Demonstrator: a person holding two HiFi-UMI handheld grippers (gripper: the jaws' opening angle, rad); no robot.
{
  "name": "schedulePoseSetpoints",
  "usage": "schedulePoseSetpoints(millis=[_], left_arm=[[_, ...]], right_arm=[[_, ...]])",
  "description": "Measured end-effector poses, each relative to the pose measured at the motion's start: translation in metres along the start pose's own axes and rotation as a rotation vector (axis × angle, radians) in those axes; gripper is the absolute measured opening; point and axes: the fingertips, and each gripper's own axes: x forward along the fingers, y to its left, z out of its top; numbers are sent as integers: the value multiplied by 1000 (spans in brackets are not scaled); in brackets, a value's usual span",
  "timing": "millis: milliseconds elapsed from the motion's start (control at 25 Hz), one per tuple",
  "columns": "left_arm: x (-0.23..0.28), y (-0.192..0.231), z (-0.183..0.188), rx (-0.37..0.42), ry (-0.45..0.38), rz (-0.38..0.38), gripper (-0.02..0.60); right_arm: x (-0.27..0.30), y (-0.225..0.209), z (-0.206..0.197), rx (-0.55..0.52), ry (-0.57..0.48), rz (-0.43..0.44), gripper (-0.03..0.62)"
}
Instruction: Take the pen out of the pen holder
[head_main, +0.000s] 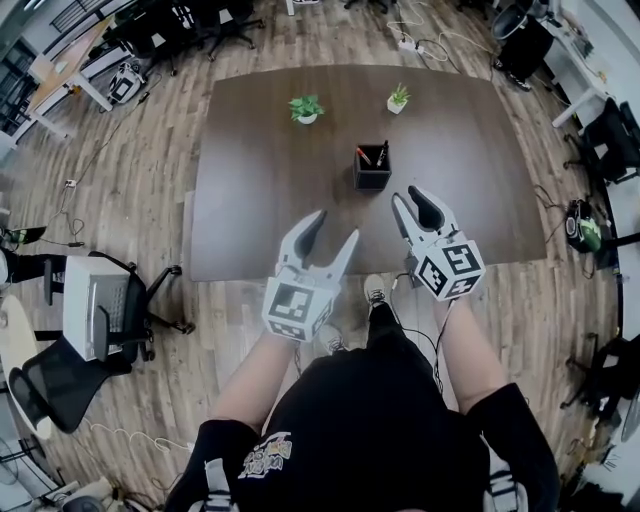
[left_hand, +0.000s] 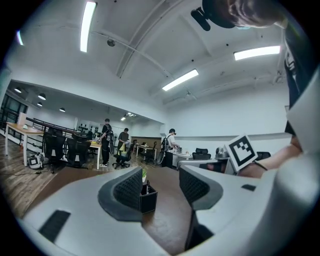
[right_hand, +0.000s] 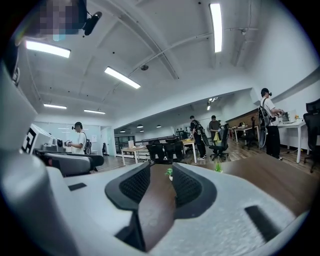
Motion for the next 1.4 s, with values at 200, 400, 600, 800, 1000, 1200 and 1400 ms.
schedulePoseSetpoints(millis=[200, 400, 600, 800, 1000, 1200, 1400], left_arm=[[13, 6, 2, 4, -11, 9, 209], [31, 15, 4, 7, -10, 37, 209], [53, 22, -2, 12, 11, 61, 209], [70, 34, -11, 2, 38, 93, 209], [85, 48, -21, -16, 58, 117, 209], [98, 60, -31, -23, 70, 133, 209], [110, 66, -36, -44, 83, 138, 209]], right_arm=[[29, -25, -9, 23, 27, 10, 147], [61, -48, -19, 37, 59, 32, 147], [96, -75, -34, 42, 99, 45, 147], [125, -99, -61, 58, 162, 37, 146], [149, -119, -88, 62, 225, 25, 140], [168, -132, -107, 63, 276, 19, 135], [179, -140, -121, 53, 319, 7, 130]])
